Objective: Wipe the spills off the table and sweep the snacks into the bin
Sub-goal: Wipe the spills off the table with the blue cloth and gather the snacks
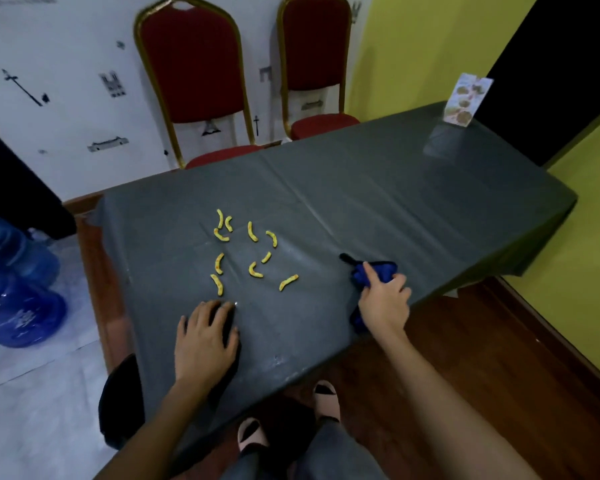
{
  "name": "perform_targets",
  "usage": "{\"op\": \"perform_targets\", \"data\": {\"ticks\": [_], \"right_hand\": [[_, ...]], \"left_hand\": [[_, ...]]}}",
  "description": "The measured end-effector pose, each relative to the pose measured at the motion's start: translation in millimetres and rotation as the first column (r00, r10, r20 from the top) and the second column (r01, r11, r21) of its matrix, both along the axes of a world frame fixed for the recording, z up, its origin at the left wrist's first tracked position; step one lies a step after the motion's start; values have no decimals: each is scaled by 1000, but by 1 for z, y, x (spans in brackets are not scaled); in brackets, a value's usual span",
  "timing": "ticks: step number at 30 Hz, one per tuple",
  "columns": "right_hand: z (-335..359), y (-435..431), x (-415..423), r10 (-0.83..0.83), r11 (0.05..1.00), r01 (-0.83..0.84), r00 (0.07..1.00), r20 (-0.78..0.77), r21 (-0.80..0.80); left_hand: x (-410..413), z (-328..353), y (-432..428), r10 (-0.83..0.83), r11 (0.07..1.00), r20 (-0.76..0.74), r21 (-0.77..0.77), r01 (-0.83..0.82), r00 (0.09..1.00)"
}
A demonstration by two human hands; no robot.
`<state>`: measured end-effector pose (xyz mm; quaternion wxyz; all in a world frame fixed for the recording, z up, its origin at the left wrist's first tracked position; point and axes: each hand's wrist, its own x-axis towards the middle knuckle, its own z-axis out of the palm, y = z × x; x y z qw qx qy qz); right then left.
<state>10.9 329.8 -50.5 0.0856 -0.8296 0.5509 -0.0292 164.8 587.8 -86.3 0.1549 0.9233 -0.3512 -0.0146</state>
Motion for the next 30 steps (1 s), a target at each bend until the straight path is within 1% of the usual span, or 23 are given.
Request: {"op": "perform_targets", "data": {"ticks": [2,4,6,10,12,15,16,18,20,22,24,25,27,28,30], "right_hand": [[2,-5,8,-10,1000,10,1000,-12,2],[-1,12,11,32,999,-32,998,-51,-1],[-9,47,9,101,994,-103,993,-60,-30],[-16,123,12,256,966,-256,967,-17,-45],[-18,161,14,365,931,-366,931,-23,-17],[-16,202,10,564,825,-559,823,-69,77],[-15,203,6,598,801,-593,798,-70,84],[-16,184,3,624,781,-621,780,-53,60],[-16,151,-7,579,815,-579,812,-73,22],[-15,112,-22,452,891,-454,884,-117,12],[-14,68,-34,231,973,-229,969,-86,31],[-11,47,-35,95,995,-93,994,-53,39],[-3,12,-21,-135,987,137,991,-24,81],[-1,4,-11,-205,972,207,978,-30,112],[-3,10,11,-259,952,266,964,-65,153]], "left_hand": [[13,1,6,66,998,17,11,-67,998],[16,-2,13,81,996,18,29,-82,997],[11,-8,21,83,996,11,38,-83,997],[9,-10,25,109,993,-3,50,-109,994],[10,-9,27,110,992,-12,56,-109,994],[6,-12,35,94,994,-3,61,-94,996],[6,-11,35,82,995,7,60,-82,997],[9,-11,36,64,996,12,57,-65,998],[11,-9,33,27,998,1,53,-27,1000],[9,-9,35,19,999,-22,36,-18,1000],[7,-8,36,77,997,-55,21,-76,995],[7,-6,35,118,993,-68,21,-117,991],[13,-1,33,167,986,-91,29,-165,982],[17,1,32,171,985,-104,38,-168,980],[18,0,36,166,985,-115,64,-159,979]]}}
